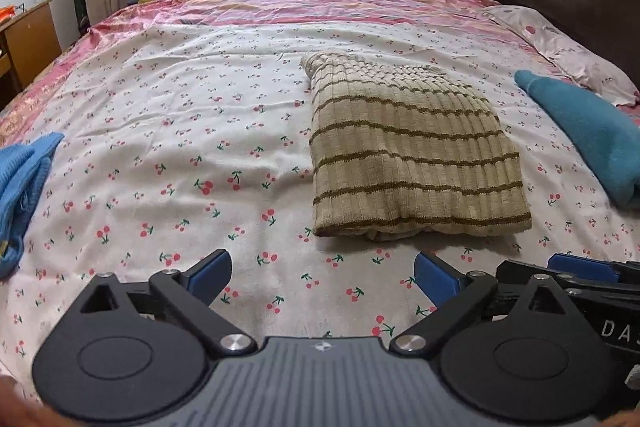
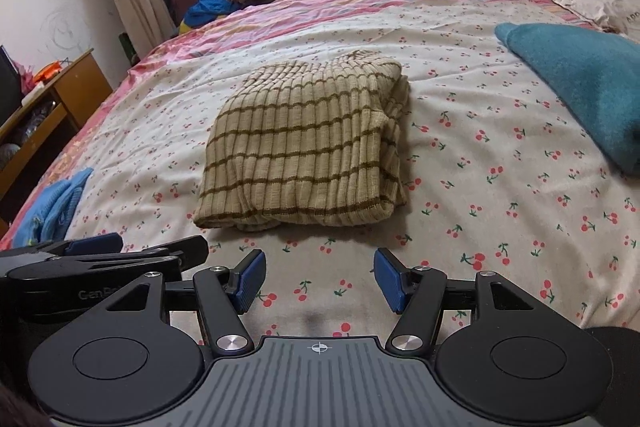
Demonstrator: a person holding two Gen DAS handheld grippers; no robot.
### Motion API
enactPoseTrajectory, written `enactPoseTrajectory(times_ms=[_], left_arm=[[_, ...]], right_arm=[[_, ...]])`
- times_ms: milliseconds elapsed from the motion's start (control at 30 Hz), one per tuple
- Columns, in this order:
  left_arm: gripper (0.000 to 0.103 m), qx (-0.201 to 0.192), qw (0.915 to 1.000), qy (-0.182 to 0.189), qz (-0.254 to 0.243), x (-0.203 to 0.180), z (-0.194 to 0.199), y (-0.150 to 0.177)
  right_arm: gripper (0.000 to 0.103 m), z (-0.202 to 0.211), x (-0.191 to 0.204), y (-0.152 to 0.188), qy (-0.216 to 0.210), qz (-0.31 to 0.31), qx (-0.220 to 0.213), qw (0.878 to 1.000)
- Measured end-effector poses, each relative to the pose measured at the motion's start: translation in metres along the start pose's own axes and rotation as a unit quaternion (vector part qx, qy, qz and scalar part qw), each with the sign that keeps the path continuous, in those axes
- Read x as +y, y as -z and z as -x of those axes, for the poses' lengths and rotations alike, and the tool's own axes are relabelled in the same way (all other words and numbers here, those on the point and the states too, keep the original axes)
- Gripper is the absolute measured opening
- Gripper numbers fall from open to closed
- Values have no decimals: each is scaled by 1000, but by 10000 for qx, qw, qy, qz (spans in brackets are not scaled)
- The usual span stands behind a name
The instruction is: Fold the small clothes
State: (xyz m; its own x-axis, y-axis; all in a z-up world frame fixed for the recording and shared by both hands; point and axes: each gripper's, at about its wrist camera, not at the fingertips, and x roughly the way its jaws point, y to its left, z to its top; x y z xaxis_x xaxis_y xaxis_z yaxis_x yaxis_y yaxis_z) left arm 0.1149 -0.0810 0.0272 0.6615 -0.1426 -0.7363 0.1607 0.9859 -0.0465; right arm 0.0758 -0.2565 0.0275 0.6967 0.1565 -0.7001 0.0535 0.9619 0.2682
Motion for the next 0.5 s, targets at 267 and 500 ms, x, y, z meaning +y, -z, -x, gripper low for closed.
enactPoseTrajectory(times_ms=[267, 500], left_arm=[[103, 106, 9999, -85, -105, -5, -3, 7], [103, 19, 9998, -126, -121, -5, 2, 7]], right_arm=[[60, -1, -2, 2, 50, -26, 2, 10000], [60, -4, -1, 6, 212, 31, 33, 9998]])
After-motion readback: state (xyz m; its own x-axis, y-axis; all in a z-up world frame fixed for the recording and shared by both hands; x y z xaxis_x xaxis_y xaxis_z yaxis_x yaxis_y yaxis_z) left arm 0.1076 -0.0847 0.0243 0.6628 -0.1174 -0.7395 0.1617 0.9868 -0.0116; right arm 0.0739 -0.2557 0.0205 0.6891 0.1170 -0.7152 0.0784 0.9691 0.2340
